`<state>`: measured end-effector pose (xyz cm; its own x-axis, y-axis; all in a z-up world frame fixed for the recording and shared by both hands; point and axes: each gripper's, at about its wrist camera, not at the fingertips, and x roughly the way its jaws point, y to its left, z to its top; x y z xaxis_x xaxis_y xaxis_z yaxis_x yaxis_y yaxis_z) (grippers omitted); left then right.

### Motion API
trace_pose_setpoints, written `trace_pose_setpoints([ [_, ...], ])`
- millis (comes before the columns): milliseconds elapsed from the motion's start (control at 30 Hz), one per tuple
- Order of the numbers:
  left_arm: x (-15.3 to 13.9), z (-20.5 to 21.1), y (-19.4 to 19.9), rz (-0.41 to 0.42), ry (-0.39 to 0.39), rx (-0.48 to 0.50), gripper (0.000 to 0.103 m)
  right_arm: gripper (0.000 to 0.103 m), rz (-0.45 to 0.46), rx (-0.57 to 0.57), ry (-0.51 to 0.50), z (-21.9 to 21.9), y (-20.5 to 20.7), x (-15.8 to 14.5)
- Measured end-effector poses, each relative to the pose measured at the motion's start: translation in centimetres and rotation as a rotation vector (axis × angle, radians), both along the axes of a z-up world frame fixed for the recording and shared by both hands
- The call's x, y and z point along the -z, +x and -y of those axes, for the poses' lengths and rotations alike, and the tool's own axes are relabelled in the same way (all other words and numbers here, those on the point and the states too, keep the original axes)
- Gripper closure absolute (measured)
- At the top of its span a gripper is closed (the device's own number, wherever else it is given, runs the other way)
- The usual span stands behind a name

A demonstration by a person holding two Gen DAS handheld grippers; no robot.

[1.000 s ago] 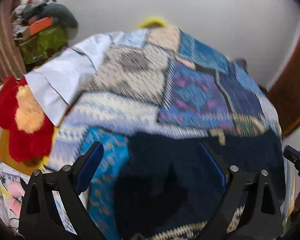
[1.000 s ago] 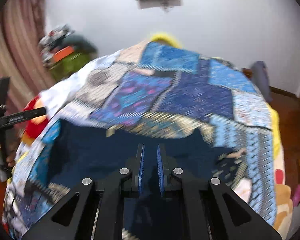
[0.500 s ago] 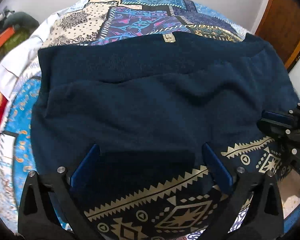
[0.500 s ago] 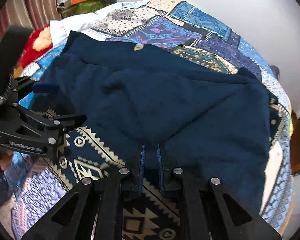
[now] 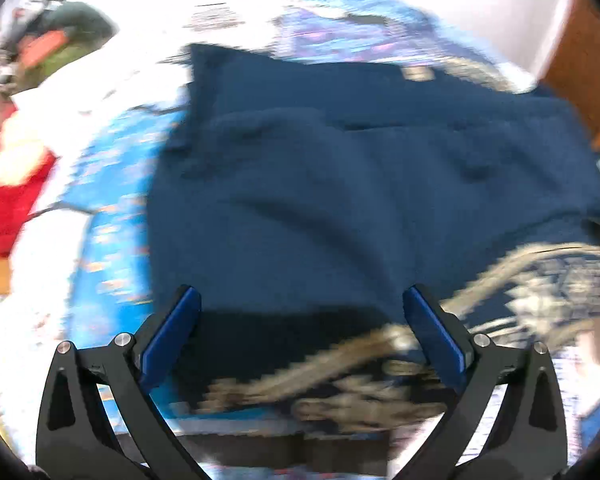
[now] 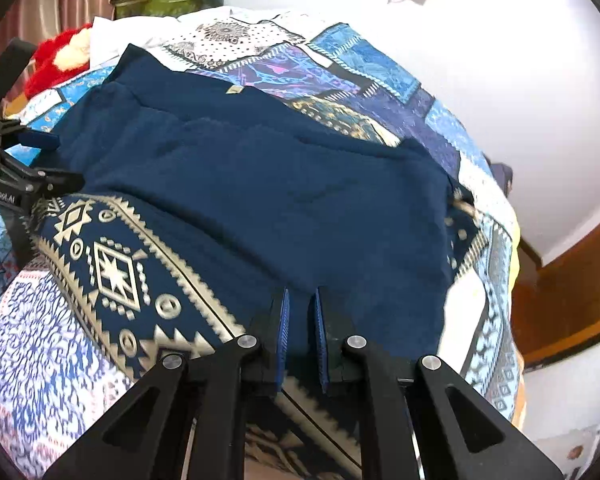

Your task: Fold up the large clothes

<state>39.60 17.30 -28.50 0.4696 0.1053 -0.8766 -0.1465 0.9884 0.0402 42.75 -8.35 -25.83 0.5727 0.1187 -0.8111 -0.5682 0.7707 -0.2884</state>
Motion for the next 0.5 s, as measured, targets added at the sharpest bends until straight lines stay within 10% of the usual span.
trace_pose_setpoints([
  [333,1.7,-2.3,-2.7,-0.041,0.132,-0.052,0.0,0.093,-0.03,0.172,-0.03,7.1,0.4,0.9],
  [400,1.8,-1.7,-3.4,-0.045,0.155,-0.057,0.0,0.08,-0.031,0.189,-0.029,7.7,0.2,0.9],
  [500,1.6,-1.2,-4.3,-0.043,0.159,-0.065,0.0,0.018,0.061,0.259,-0.104,8.6,-0.1,0.6],
])
